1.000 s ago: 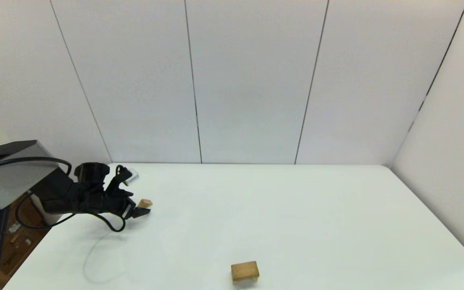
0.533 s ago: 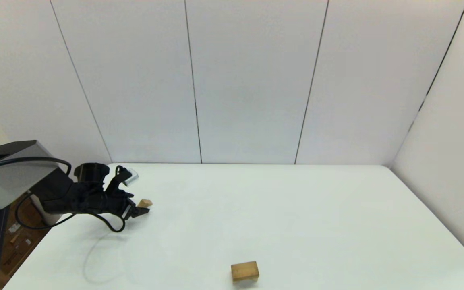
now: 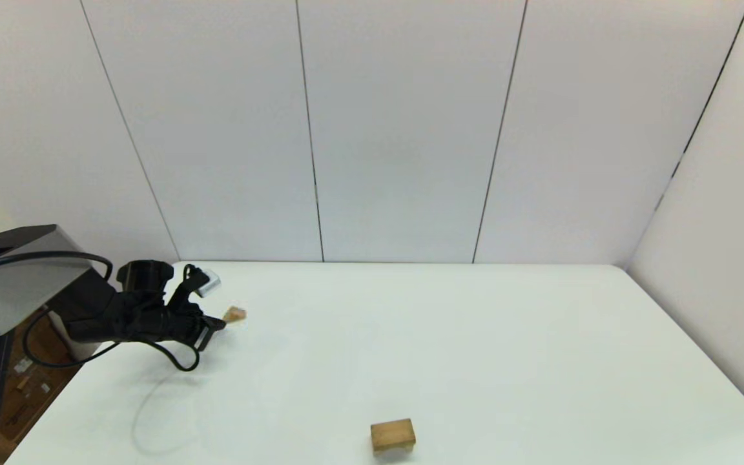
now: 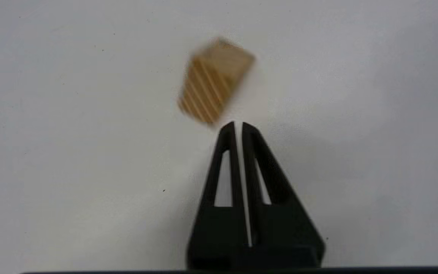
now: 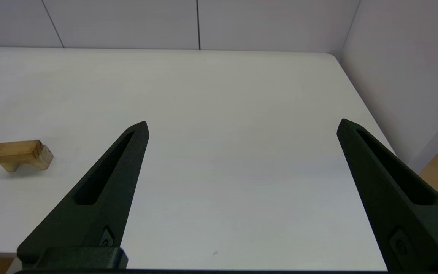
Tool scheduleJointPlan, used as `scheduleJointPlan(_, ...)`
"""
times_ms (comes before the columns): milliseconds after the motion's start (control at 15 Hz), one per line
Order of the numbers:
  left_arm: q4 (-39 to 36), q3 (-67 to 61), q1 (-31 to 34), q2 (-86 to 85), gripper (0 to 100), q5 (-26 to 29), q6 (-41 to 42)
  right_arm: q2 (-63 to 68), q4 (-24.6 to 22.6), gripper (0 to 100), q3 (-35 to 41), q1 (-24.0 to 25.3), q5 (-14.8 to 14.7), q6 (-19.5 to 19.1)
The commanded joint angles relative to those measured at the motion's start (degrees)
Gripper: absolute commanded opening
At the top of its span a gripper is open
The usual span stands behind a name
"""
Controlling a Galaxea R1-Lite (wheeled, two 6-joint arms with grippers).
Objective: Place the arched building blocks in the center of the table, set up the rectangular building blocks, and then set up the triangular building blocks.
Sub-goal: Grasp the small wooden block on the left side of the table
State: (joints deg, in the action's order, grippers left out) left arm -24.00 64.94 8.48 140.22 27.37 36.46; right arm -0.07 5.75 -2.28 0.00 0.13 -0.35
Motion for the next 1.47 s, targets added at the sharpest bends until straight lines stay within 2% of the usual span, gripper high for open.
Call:
scheduleJointPlan(67,-0.2,0.0,0.1,0.5,0,0.2,0.2,0.1,0.0,100,0.0,0.0,0.0,0.0)
scheduleJointPlan(533,-0.3,1.0,0.6,0.1,0,0.2,0.0,0.1,0.1,100,0.0,0.0,0.0,0.0)
scheduleJointPlan(867,-0.3,7.5,0.2,0.5,0,0.1,-10.1,0.1,0.0,100,0.0,0.0,0.0,-0.1)
scheduleJointPlan(1267,0.3,9.4,-0.2,1.3,0,0.1,-9.8,0.1,0.0,100,0.0,0.0,0.0,0.0)
scheduleJointPlan(1400,4.1,11.7,-0.2,0.9,0,1.3,-8.4,0.1,0.0,100,0.0,0.0,0.0,-0.1)
scheduleJointPlan(1467,8.5,13.5,-0.1,0.5,0,3.3,-6.4,0.1,0.0,100,0.0,0.0,0.0,0.0)
